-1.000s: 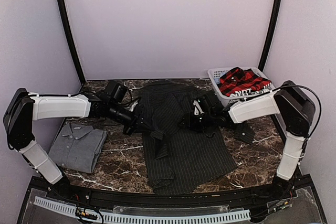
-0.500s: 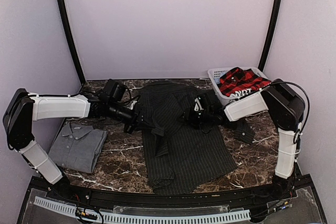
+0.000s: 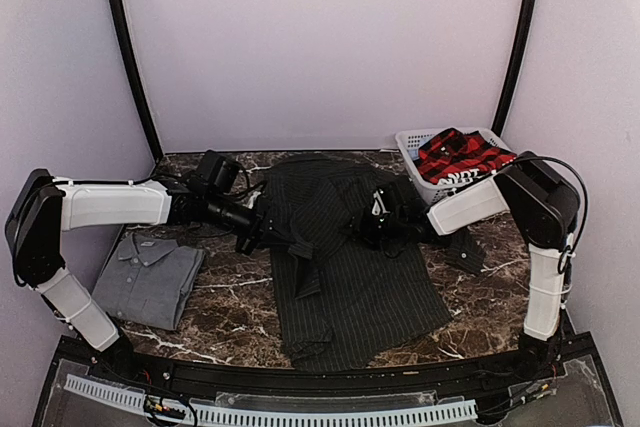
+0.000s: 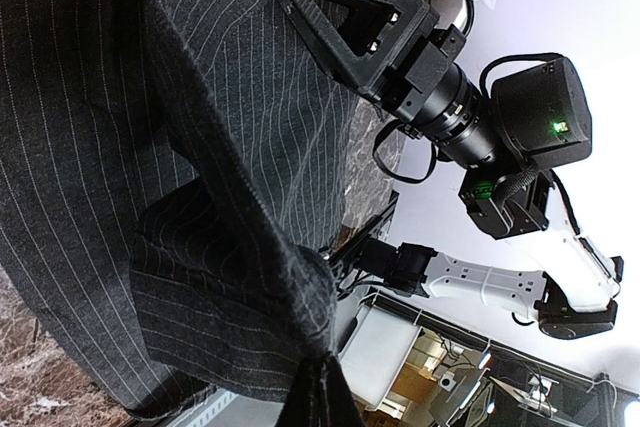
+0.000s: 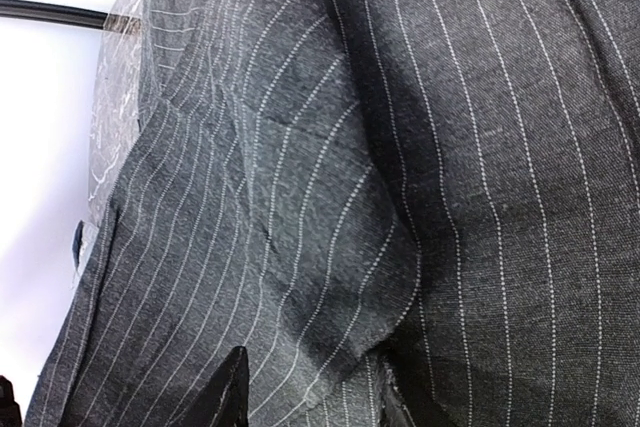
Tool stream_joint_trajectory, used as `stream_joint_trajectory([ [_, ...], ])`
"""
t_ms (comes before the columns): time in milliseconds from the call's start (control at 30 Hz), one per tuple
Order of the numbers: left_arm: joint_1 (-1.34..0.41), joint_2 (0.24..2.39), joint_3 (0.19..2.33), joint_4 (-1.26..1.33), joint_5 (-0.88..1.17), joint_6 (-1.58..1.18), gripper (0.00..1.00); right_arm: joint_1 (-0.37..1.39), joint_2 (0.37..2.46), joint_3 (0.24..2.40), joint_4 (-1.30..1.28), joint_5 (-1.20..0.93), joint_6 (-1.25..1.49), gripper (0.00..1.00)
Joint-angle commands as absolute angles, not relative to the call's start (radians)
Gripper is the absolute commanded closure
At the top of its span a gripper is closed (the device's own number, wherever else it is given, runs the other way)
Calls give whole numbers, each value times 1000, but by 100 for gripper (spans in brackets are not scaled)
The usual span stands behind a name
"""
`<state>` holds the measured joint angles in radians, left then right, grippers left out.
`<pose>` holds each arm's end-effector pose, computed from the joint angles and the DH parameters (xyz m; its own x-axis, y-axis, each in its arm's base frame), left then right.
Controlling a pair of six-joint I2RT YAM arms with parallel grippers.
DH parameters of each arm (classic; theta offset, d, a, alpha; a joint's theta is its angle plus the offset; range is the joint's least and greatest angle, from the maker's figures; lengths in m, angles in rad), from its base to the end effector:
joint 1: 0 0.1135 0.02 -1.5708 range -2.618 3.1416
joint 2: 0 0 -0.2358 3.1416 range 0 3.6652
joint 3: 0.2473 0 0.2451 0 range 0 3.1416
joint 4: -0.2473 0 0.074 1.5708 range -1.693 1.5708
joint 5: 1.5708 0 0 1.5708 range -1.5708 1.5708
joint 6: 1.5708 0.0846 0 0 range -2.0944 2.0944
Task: Fold and stack the long sleeve shirts
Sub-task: Adjust the sleeve at the center of the board.
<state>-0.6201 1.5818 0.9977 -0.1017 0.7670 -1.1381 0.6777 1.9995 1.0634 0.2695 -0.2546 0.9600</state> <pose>0.2575 -0.2560 0.1828 -0.9928 -0.0943 0.0745 -0.1092 0.4489 -0.8869 0.3214 0.2860 0.0758 -0.8996 0.2936 -0.3232 -0.0418 0.6788 0.7331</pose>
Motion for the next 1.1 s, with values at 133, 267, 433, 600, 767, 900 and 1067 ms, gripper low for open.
stream_joint_trajectory([
  [133, -618, 1537, 991, -93, 771, -1132, 100, 675, 2032, 1065, 371, -277, 999, 72],
  [267, -618, 1538, 992, -108, 770, -1117, 100, 673, 2033, 1079, 350, -270, 989, 85],
  [433, -618, 1539, 987, -185, 765, -1072, 100, 672, 2006, 1108, 272, -246, 951, 100],
  [600, -620, 1529, 942, -250, 753, -1045, 100, 661, 1980, 1160, 161, -212, 892, 100],
  [767, -646, 1518, 905, -274, 744, -1047, 100, 637, 1976, 1216, 78, -219, 849, 100],
  [900, -670, 1517, 883, -289, 743, -1054, 100, 621, 2000, 1275, 9, -236, 810, 100],
  [1067, -682, 1497, 871, -299, 755, -1078, 100, 594, 2013, 1315, -39, -253, 785, 100],
])
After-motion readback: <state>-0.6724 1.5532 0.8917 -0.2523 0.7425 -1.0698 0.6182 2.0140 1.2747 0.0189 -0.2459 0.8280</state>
